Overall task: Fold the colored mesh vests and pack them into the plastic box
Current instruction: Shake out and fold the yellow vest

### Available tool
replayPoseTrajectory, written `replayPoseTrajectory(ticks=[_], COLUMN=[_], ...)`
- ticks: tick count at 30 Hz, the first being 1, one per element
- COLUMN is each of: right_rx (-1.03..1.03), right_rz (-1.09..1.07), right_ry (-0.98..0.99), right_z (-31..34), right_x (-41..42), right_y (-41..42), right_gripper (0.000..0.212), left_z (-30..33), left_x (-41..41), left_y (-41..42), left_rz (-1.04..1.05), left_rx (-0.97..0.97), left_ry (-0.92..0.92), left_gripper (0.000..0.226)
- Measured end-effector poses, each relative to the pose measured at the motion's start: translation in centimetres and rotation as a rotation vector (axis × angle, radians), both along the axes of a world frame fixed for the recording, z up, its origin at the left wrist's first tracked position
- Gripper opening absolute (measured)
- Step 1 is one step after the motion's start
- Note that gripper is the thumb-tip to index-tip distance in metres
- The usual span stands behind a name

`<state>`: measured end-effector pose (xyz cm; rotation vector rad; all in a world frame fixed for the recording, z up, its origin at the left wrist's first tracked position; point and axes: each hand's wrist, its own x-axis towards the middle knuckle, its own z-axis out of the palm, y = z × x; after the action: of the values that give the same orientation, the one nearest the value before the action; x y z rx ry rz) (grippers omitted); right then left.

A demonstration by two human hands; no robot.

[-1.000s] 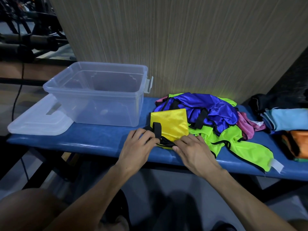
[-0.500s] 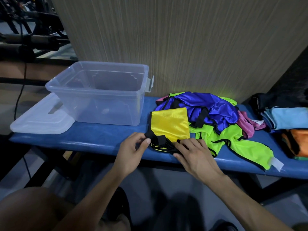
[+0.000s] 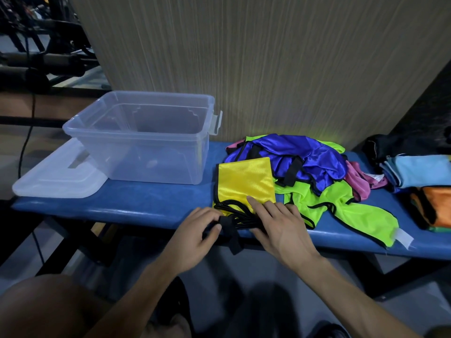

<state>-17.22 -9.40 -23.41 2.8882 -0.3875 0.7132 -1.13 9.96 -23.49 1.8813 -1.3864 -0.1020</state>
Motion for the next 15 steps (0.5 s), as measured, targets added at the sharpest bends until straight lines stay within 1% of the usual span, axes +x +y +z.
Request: replayPoseTrajectory(ticks=[2, 3, 5, 7, 9, 13, 15], right_rx=[0.047, 0.062, 0.065, 0.052, 0.043, 0.046, 0.041], right_rz=[-0.034, -0.048, -0.063, -0.068, -0.08, -0.102, -0.091], right_ry=[0.005, 0.005, -0.001, -0.005, -0.012, -0.002, -0.003], right_z=[0.1, 0.1, 0.2, 0.1, 0.0, -0.1, 0.0], right_x=[0.4, 0.5, 0.7, 0.8, 0.9, 1.0, 1.0], right_y=[0.3, 0.5, 0.6, 0.7, 0.9, 1.0, 1.0], right_gripper=[0.075, 0.077, 0.073, 0.066, 0.061, 0.06, 0.059], left_z=[-0.5, -0.7, -1.3, -2.1, -2.7, -3.1, -3.3], left_x=[-0.6, -0.9, -1.5, -2.0, -2.6, -3.6, -4.0], left_y=[0.3, 0.4, 0.3, 0.1, -0.2, -1.3, -1.4], left_rz=[0.023, 0.035, 0.063, 0.093, 0.125, 0.211, 0.222], left_rx=[-0.045, -0.062, -0.069, -0.057, -0.041, -0.032, -0.037], left_ry=[0.008, -0.007, -0.081, -0.167, -0.215, -0.239, -0.213], left_gripper=[0.024, 0.033, 0.043, 0.047, 0.051, 0.057, 0.059])
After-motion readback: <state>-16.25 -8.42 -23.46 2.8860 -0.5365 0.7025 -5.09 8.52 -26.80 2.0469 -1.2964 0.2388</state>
